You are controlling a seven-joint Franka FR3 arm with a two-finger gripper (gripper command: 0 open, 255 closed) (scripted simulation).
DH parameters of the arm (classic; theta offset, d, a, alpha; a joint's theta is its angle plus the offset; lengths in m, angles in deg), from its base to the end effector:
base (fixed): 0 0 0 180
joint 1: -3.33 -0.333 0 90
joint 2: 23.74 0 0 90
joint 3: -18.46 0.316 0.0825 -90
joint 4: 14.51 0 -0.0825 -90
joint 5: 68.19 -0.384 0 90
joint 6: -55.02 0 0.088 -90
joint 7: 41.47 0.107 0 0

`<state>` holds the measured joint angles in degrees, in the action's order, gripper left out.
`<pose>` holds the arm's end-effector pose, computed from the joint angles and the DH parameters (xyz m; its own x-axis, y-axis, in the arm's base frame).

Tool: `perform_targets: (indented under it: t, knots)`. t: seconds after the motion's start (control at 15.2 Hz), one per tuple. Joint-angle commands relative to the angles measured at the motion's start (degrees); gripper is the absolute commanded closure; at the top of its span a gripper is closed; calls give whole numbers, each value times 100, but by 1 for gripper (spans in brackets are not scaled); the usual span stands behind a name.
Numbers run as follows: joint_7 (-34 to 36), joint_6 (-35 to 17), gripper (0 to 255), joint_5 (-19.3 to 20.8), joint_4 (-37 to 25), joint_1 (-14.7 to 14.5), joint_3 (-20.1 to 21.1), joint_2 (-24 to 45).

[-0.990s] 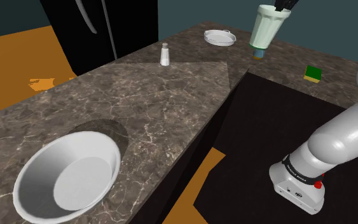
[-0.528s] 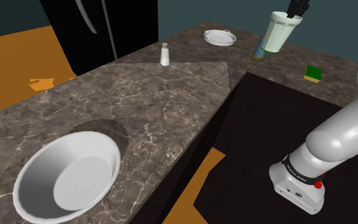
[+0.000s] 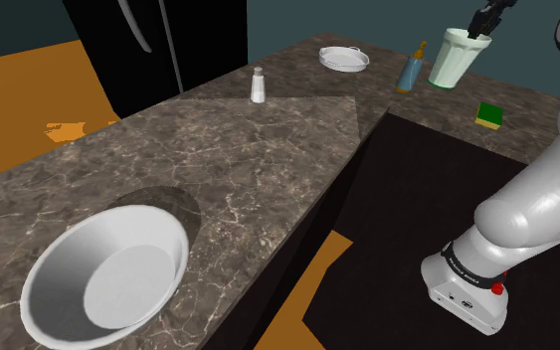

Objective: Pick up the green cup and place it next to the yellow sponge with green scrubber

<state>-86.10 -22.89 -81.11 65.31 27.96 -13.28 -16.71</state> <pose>0.3530 -0.4426 0.6317 0.9845 -0.1747 0.0163 -0.1676 -0.9636 -0.2084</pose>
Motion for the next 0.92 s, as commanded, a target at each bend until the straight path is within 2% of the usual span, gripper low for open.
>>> perform_targets:
  t: [0.0, 0.86]
  knots:
    - [-114, -132, 255, 16, 148, 38, -31, -9]
    - [-178, -1219, 255, 156, 1451, -79, 22, -269]
